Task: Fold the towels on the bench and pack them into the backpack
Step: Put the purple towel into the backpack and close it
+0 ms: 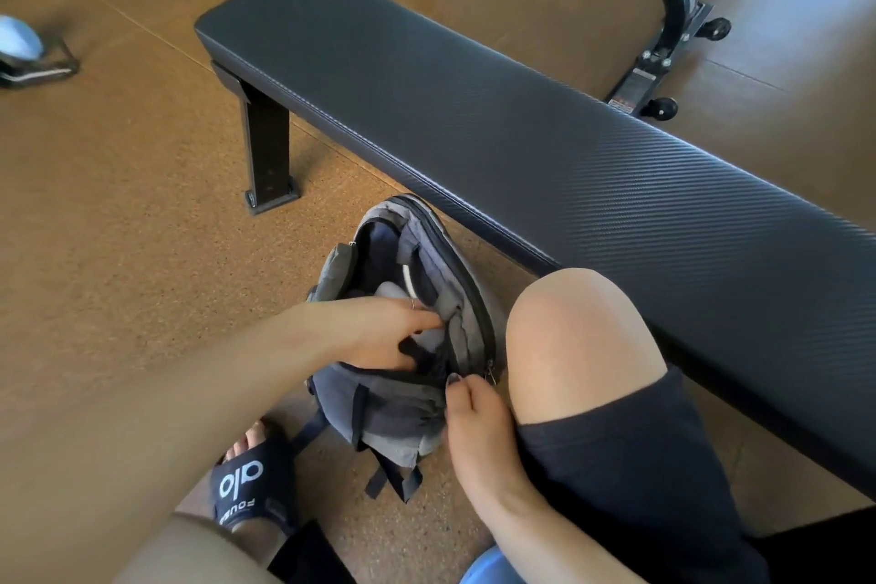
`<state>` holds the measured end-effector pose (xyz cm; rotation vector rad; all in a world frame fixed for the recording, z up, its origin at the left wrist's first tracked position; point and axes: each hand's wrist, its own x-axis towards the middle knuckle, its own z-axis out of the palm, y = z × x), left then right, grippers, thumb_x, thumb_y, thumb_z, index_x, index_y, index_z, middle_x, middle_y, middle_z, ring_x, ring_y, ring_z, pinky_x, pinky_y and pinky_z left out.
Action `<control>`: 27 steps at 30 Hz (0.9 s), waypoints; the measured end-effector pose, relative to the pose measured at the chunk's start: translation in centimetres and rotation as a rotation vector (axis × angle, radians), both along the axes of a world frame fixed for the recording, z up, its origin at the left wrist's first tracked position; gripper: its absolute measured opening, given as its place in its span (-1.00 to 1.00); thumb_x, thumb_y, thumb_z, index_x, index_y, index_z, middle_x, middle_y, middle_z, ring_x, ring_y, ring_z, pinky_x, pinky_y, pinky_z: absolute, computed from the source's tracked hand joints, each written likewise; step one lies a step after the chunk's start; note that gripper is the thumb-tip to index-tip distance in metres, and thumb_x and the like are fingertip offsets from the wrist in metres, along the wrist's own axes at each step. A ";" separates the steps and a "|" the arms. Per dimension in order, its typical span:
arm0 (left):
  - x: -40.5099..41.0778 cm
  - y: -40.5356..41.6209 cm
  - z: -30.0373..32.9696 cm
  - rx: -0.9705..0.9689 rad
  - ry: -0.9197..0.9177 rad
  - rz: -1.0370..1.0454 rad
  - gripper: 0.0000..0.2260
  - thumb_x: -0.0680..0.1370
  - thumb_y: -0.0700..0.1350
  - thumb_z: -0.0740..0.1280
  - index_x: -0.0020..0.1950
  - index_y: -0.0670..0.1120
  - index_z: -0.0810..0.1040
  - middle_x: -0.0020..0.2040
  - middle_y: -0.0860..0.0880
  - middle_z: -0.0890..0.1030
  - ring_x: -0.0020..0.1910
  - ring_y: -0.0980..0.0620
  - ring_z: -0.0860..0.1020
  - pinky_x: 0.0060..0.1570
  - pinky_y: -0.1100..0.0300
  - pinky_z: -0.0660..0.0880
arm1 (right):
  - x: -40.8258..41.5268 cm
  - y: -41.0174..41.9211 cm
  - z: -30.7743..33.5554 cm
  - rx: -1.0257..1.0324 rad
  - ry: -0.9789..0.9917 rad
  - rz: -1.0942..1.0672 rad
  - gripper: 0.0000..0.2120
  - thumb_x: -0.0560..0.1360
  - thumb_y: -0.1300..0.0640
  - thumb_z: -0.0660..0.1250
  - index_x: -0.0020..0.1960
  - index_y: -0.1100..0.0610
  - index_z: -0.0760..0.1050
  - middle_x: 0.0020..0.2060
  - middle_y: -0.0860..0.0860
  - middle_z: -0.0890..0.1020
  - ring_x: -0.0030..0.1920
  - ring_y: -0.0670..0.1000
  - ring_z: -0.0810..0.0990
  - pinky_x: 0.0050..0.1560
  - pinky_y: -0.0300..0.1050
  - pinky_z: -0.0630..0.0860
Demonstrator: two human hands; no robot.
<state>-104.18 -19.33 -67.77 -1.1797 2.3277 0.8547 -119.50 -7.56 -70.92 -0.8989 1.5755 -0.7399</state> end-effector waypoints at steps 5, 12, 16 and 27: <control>1.2 -0.6 2.2 -0.045 0.036 0.087 -0.53 0.58 -0.05 0.32 0.48 0.13 0.32 0.07 0.09 0.59 -0.05 0.11 0.59 0.00 0.08 0.60 | 0.3 -1.0 -0.2 0.049 -0.006 0.042 -0.68 0.63 0.12 0.16 -0.31 0.05 0.35 -0.41 0.00 0.34 -0.31 0.03 0.33 -0.24 -0.04 0.30; 0.1 -0.2 3.7 -0.120 0.123 0.141 -0.33 0.50 0.07 0.40 0.54 0.07 0.17 0.41 0.10 0.37 0.10 0.09 0.55 0.07 0.06 0.58 | 0.8 -1.6 1.1 0.032 0.049 0.118 -0.64 0.63 0.12 0.15 -0.34 0.02 0.33 -0.47 -0.09 0.37 -0.37 -0.06 0.36 -0.27 -0.12 0.34; -0.3 0.3 3.4 -0.017 0.192 0.111 -0.41 0.31 0.16 0.48 0.24 0.10 0.30 0.13 0.15 0.29 -0.01 0.04 0.48 -0.07 -0.05 0.56 | 0.9 -2.8 1.6 0.081 0.027 0.132 -0.70 0.64 0.12 0.11 -0.25 -0.01 0.41 -0.45 -0.12 0.42 -0.37 -0.10 0.41 -0.29 -0.17 0.35; -1.7 1.7 -0.5 -0.525 0.006 -0.257 -0.51 0.46 0.19 0.37 0.26 -0.04 0.39 0.23 -0.16 0.39 0.10 -0.14 0.46 0.26 -0.09 0.41 | 0.3 -3.6 2.5 -0.012 0.263 0.304 -0.76 0.61 0.11 0.15 -0.18 0.10 0.48 -0.31 -0.02 0.56 -0.28 -0.06 0.53 -0.32 -0.28 0.38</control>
